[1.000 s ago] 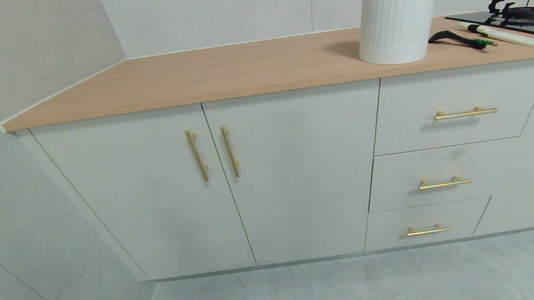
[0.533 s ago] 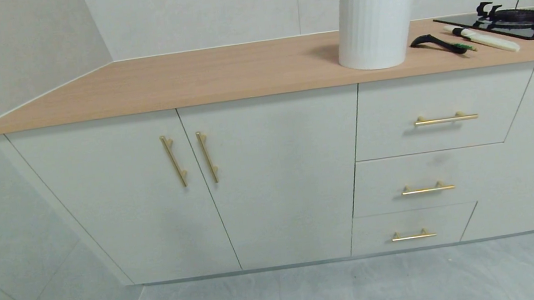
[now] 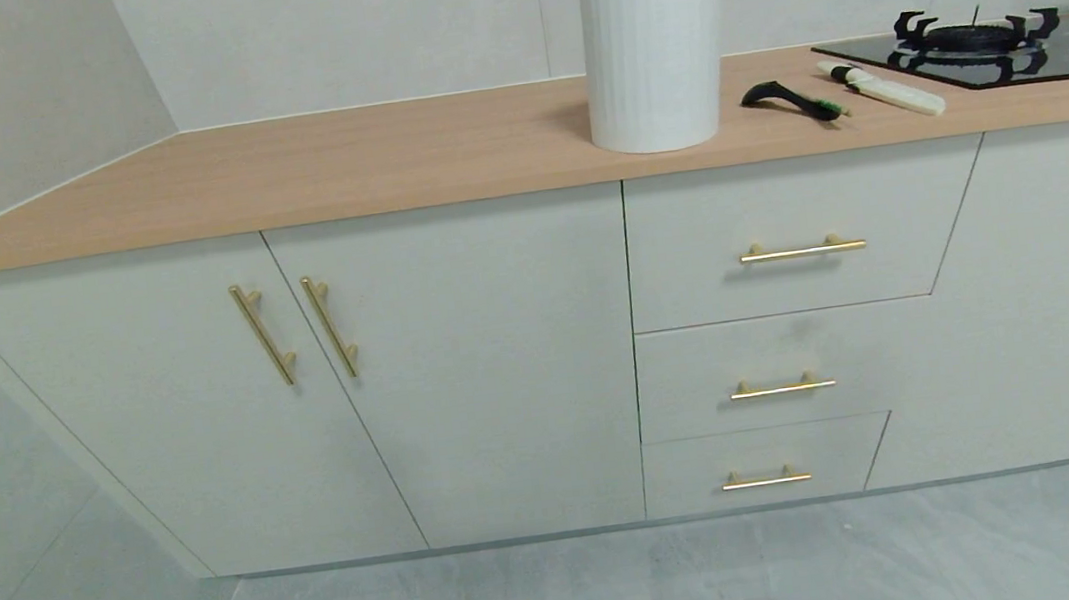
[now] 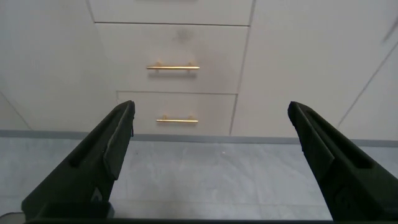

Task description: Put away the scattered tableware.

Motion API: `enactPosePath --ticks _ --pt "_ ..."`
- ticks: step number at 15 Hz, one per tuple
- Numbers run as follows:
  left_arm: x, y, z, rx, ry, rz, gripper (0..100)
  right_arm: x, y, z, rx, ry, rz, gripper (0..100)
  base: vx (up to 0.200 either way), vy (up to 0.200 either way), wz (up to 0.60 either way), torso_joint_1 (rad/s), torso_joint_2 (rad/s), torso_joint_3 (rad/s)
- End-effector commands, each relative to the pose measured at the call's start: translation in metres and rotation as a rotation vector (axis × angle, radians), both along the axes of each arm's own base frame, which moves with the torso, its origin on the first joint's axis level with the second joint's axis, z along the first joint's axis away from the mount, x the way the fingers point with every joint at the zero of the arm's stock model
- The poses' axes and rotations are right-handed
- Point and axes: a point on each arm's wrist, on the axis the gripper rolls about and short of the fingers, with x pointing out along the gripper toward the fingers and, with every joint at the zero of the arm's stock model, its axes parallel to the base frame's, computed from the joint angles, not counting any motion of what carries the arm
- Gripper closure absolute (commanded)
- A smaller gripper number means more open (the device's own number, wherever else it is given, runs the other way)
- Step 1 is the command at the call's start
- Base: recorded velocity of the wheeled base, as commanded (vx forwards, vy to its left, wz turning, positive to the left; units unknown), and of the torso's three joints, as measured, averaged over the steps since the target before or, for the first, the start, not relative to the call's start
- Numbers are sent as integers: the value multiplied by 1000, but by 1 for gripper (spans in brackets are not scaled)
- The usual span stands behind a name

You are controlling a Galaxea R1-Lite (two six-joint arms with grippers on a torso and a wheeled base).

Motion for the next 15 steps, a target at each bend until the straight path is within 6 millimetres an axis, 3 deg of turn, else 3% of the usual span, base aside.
enactPosePath --ticks 1,8,15 --pt "0 0 0 0 0 0 0 0 0 0 0 2 1 0 0 0 0 0 0 0" --pt "0 0 0 0 0 0 0 0 0 0 0 2 1 0 0 0 0 0 0 0" --pt "0 0 0 0 2 1 0 0 0 0 0 2 1 0 200 0 0 0 4 0"
